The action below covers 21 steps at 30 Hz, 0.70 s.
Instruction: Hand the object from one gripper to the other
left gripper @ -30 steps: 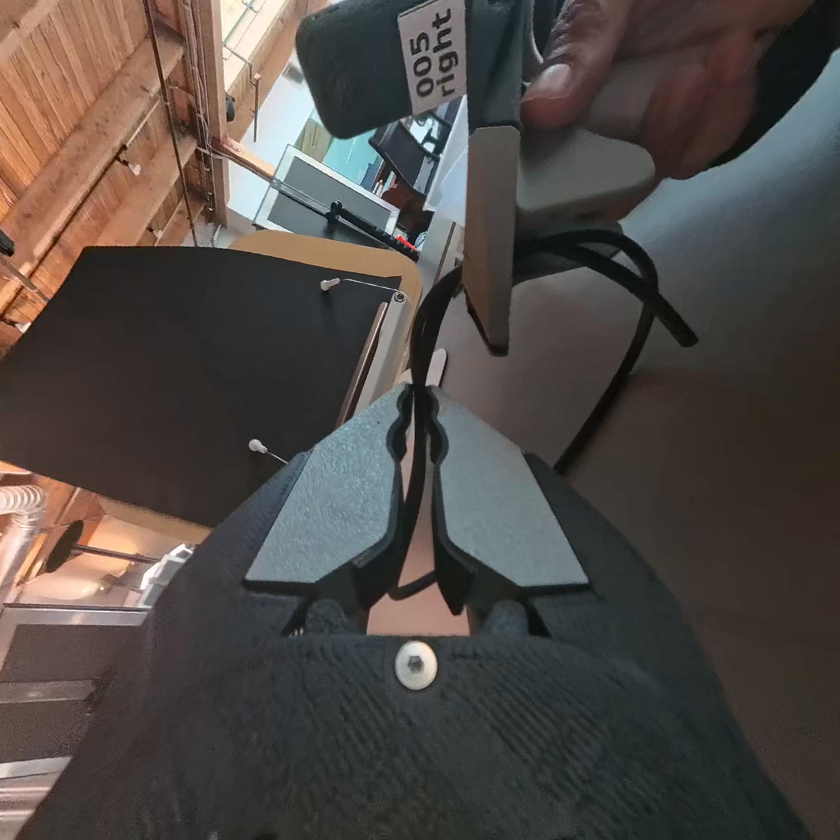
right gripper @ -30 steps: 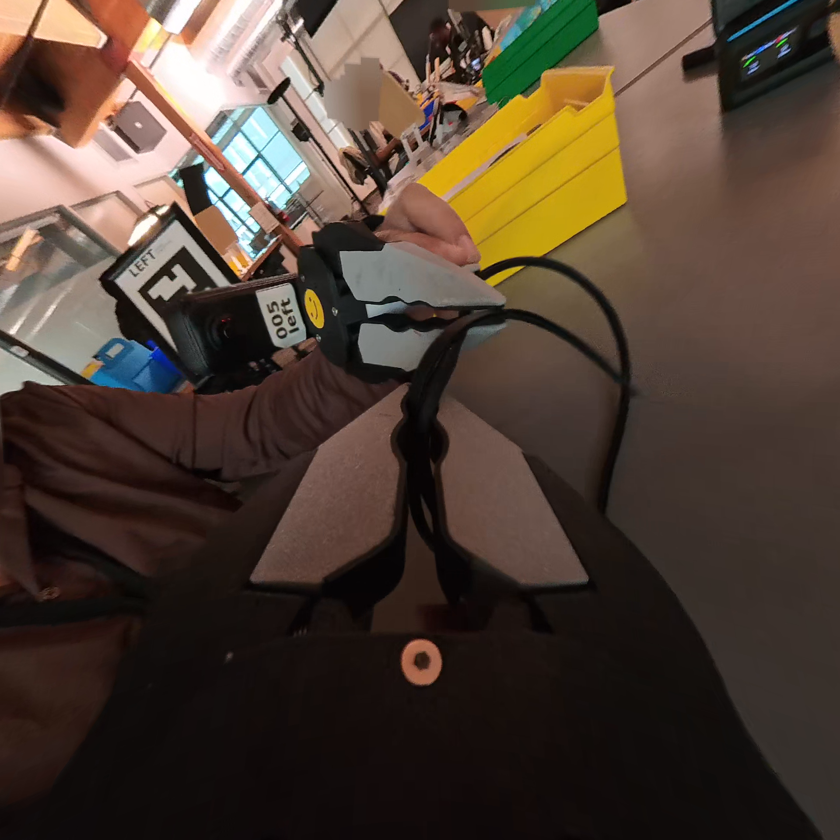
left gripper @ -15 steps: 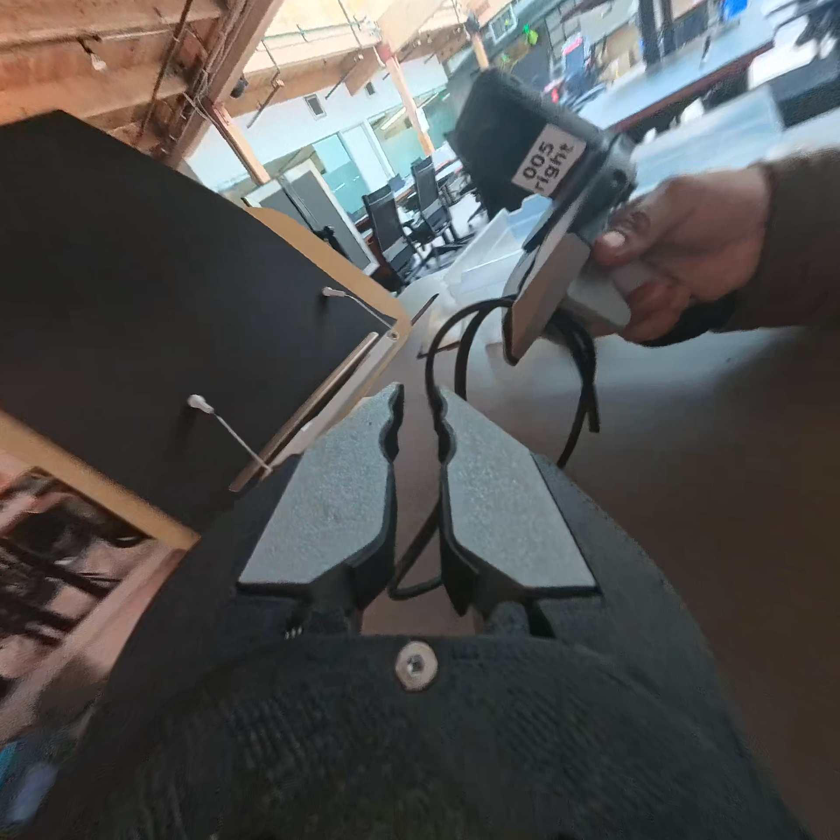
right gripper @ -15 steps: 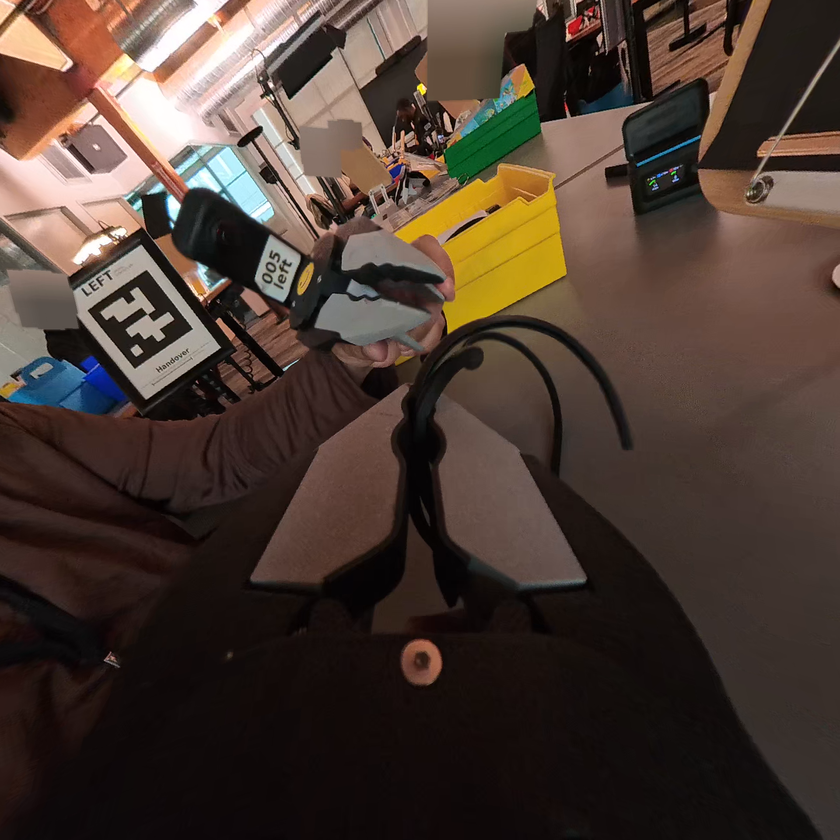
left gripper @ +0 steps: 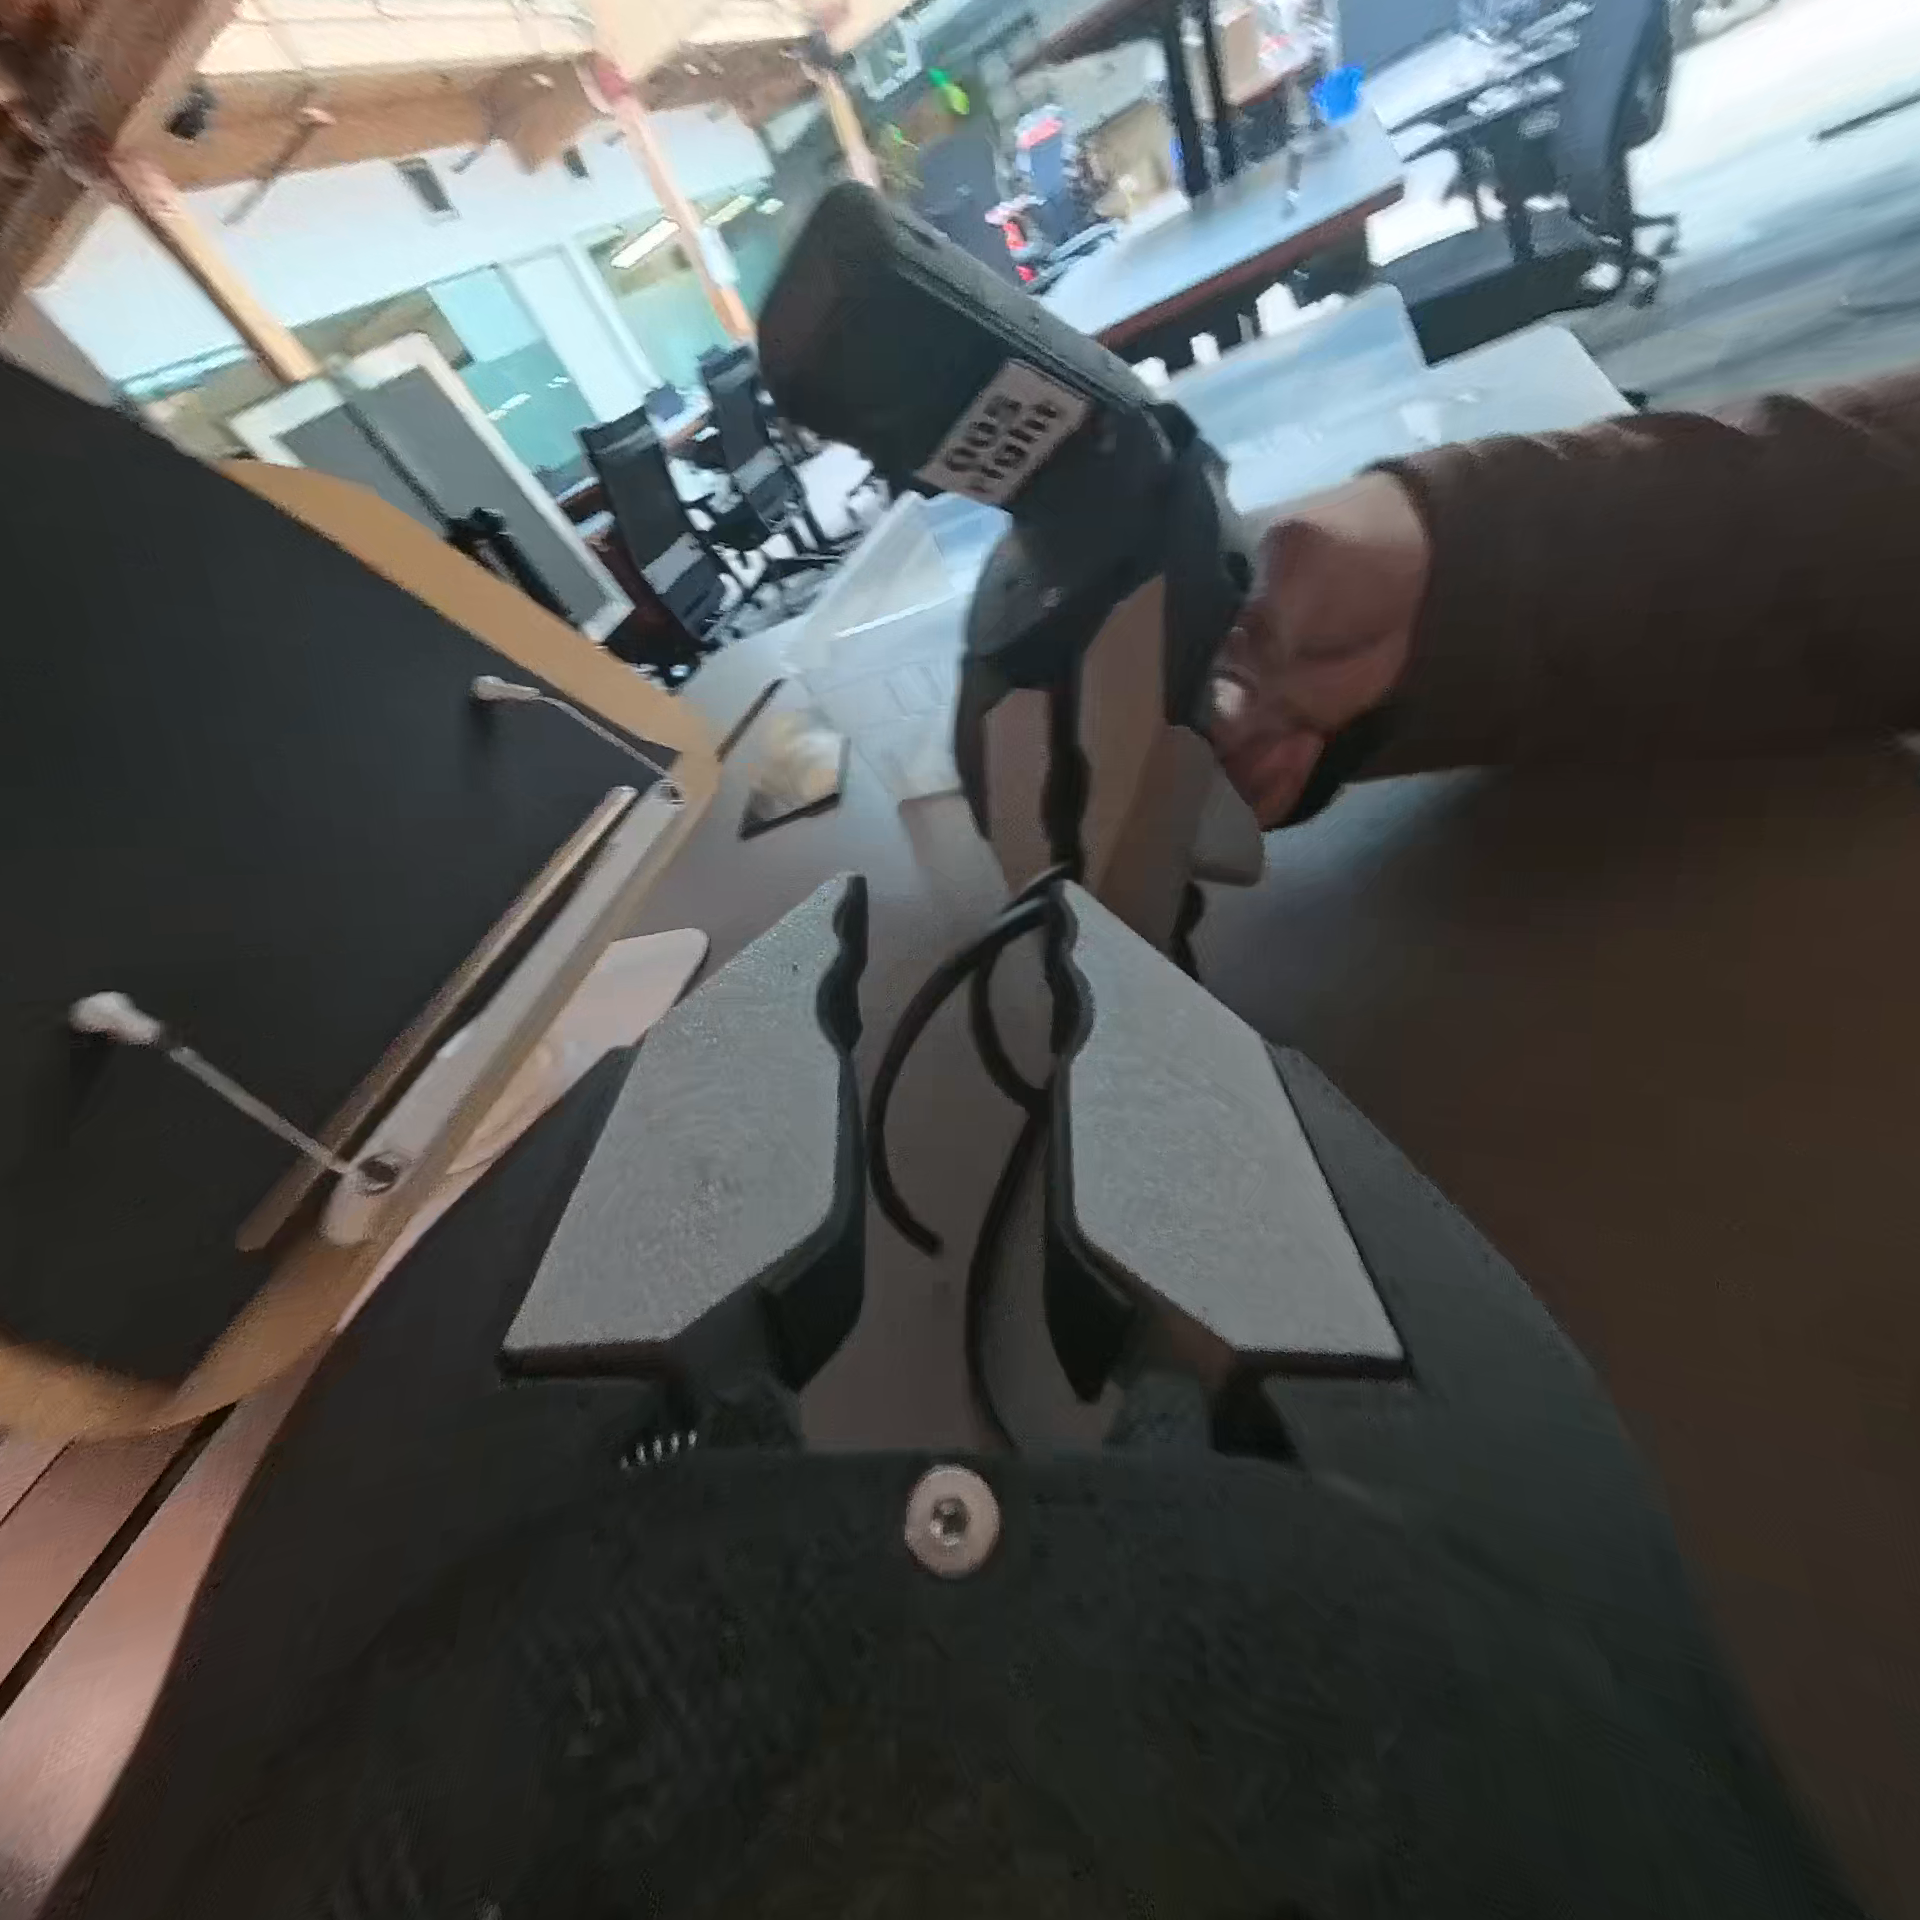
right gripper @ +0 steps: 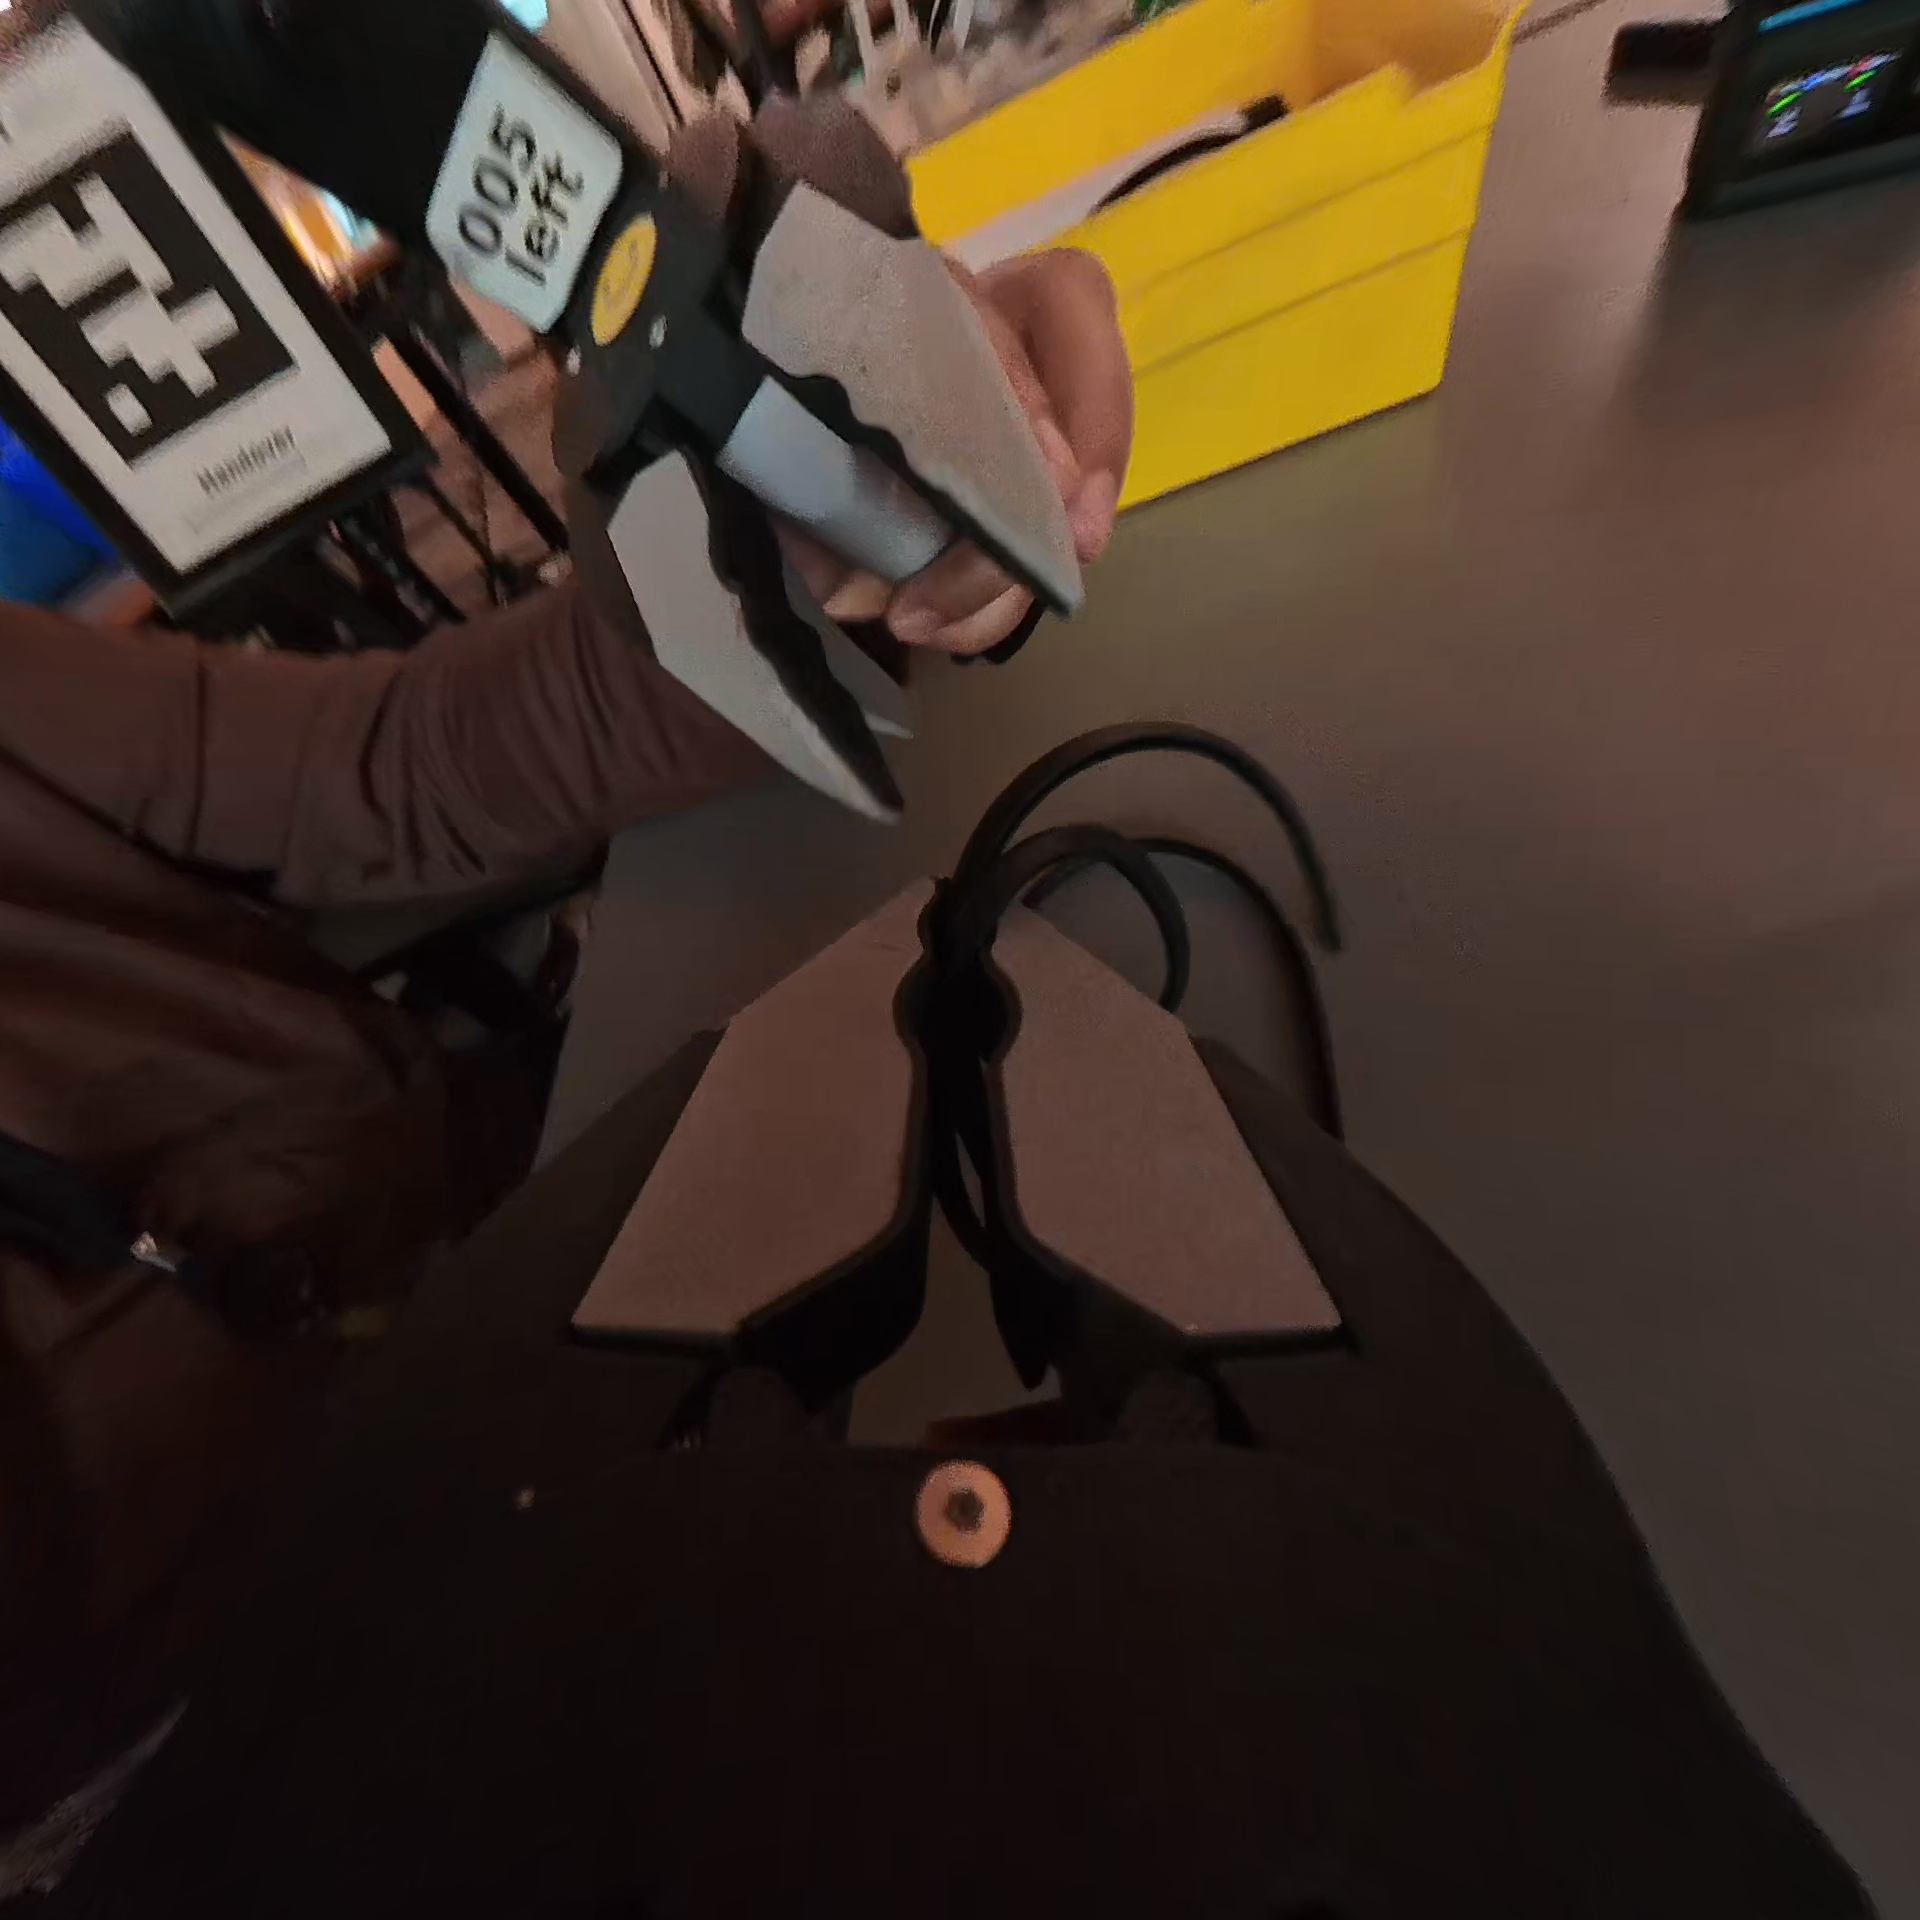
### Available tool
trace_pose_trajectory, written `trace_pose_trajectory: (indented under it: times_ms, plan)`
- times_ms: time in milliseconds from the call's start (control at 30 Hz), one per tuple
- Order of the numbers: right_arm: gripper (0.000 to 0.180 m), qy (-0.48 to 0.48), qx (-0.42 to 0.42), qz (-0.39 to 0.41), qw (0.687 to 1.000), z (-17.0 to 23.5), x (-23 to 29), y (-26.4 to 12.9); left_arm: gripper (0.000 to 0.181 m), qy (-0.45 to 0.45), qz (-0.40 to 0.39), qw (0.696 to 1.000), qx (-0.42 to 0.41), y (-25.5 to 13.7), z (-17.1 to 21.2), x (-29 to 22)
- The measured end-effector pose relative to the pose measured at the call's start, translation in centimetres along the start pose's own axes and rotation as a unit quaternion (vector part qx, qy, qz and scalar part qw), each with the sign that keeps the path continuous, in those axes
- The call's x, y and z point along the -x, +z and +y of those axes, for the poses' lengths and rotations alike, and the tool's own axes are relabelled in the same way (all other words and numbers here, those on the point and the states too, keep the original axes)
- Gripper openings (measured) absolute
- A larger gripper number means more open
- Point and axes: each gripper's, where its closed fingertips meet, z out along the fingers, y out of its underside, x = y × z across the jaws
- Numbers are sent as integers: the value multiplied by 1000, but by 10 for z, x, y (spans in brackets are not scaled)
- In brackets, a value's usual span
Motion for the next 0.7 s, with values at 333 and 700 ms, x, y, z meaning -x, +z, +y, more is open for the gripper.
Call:
trace_pose_trajectory:
  times_ms: [333, 700]
  plan:
    - [0, -141, 71, -3, 987, 19, 23, 3, 26, -16, 105, 994, -4, -6, 6, -30]
    - [0, -99, 44, -45, 993, 13, 35, -9, 37, -75, 150, 985, 35, -1, 18, -42]
